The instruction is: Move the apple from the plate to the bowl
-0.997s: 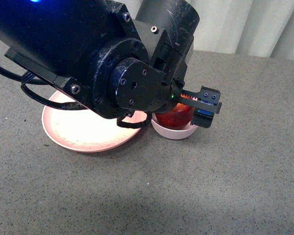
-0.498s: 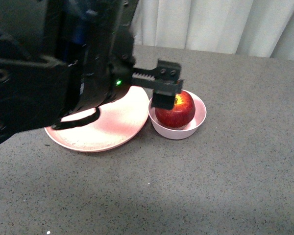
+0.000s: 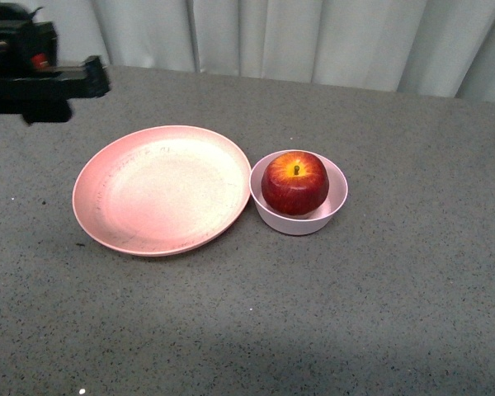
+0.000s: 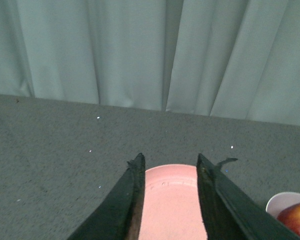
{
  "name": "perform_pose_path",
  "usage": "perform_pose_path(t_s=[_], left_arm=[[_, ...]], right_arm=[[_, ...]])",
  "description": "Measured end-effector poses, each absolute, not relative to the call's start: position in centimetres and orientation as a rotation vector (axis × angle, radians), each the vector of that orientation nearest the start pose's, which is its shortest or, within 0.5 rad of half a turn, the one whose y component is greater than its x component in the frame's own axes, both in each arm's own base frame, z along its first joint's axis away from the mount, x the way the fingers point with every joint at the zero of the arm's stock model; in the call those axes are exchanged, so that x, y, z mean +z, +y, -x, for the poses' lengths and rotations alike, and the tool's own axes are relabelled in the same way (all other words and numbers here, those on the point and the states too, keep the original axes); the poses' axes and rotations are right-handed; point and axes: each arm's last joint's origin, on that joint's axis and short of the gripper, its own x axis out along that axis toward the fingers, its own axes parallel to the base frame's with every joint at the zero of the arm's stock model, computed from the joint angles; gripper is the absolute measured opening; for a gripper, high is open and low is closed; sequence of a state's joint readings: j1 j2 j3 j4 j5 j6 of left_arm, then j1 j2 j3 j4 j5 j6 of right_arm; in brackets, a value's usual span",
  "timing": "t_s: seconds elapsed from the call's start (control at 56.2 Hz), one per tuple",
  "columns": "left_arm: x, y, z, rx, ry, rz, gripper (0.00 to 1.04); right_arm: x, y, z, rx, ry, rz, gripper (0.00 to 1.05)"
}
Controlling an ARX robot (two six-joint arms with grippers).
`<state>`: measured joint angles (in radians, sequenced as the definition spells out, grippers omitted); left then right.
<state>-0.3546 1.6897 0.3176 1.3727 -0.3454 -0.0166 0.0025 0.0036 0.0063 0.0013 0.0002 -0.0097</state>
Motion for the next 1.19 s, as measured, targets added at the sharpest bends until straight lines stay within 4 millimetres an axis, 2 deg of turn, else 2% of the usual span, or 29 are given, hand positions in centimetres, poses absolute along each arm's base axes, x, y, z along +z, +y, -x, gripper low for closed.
perform_pose_path(t_s=[0.125, 0.178, 0.427, 0.659, 0.89, 1.192], left_arm=[[13.9, -5.6, -21.9, -0.002, 0.020, 0.006, 0.10], [14.1, -5.0, -21.2, -0.003, 0.019, 0.007, 0.04], [14.9, -2.8, -18.2, -0.004, 0.021, 0.004, 0.04], [16.2, -1.6, -16.2, -0.006, 0.013, 0.006, 0.04], [16.5, -0.1, -14.5, 0.003, 0.005, 0.007, 0.04], [17.1, 0.0, -13.2, -0.001, -0.014, 0.007, 0.04]], right_arm=[[16.5, 0.0, -9.8, 0.004, -0.004, 0.010, 0.95], [16.5, 0.0, -9.8, 0.004, -0.004, 0.010, 0.95], [16.5, 0.0, -9.8, 0.004, -0.004, 0.010, 0.95], [16.5, 0.0, -9.8, 0.004, -0.004, 0.010, 0.95], [16.5, 0.0, -9.8, 0.004, -0.004, 0.010, 0.95], [16.5, 0.0, -9.8, 0.004, -0.004, 0.010, 0.95]])
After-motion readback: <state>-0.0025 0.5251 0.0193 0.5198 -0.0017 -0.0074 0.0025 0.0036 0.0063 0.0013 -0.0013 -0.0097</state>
